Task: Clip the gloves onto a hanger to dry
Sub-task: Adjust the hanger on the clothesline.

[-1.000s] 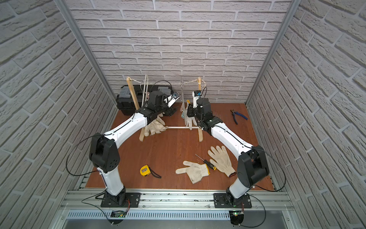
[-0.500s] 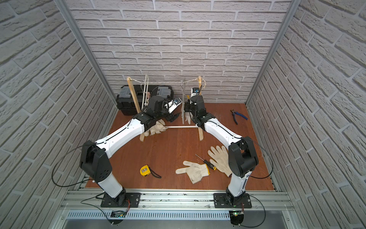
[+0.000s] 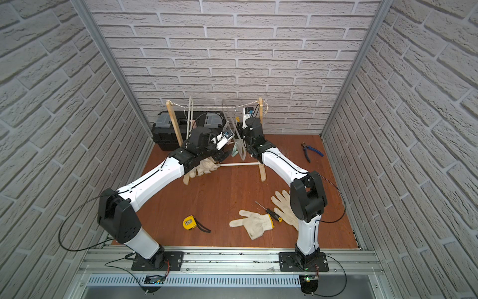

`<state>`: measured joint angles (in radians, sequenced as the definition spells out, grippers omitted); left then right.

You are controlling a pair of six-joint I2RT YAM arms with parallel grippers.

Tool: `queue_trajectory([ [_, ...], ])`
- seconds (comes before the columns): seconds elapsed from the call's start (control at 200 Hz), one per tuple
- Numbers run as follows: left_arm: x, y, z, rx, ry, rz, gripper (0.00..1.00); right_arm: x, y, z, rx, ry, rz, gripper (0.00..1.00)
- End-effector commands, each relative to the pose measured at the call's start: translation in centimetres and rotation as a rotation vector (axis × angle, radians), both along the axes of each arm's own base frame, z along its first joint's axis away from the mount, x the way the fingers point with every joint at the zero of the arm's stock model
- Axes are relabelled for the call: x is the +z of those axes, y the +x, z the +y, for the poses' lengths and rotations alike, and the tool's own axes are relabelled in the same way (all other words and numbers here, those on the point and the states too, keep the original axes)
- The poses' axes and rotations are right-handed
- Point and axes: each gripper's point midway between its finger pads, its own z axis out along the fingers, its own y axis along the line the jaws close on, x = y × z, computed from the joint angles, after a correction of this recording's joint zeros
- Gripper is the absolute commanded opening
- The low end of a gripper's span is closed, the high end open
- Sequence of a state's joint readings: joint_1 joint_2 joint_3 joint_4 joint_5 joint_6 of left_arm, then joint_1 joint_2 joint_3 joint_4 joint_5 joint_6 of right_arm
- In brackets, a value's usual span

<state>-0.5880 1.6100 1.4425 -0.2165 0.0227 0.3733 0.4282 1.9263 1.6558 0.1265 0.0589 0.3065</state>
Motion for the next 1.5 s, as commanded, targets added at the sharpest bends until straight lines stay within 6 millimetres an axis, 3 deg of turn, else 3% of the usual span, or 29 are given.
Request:
queue_trajectory([
  [0.0, 1.8, -0.2, 1.5, 0.028, -0.005, -0.027, 0.88, 2.6, -0.4, 2.1, 0.116, 0.028, -0.073, 0.02],
  [0.32, 2.7, 1.7, 5.7, 0.115, 0.079, -0.038, 0.87, 3.2, -1.9, 4.8, 0.323, 0.012, -0.103, 0.02],
  [0.64, 2.6, 4.4, 6.8, 0.126, 0.157, -0.024, 0.87, 3.3, -2.1, 5.5, 0.412, 0.034, -0.075, 0.02],
  [0.985, 0.2, 5.6, 5.9, -0.004, 0.193, 0.048, 0.86, 3.4, -3.1, 5.9, 0.504, 0.039, -0.044, 0.02],
  [1.14, 0.2, 5.9, 5.6, -0.073, 0.173, 0.037, 0.86, 3.7, -3.7, 6.1, 0.553, 0.04, -0.033, 0.02],
  [1.155, 0.2, 5.9, 5.5, -0.079, 0.17, 0.036, 0.86, 2.3, -3.3, 6.3, 0.558, 0.037, -0.006, 0.02],
  [1.5, 0.6, 5.5, 4.3, -0.186, 0.062, 0.063, 0.7, 1.6, -3.8, 7.1, 0.629, 0.043, 0.036, 0.02],
])
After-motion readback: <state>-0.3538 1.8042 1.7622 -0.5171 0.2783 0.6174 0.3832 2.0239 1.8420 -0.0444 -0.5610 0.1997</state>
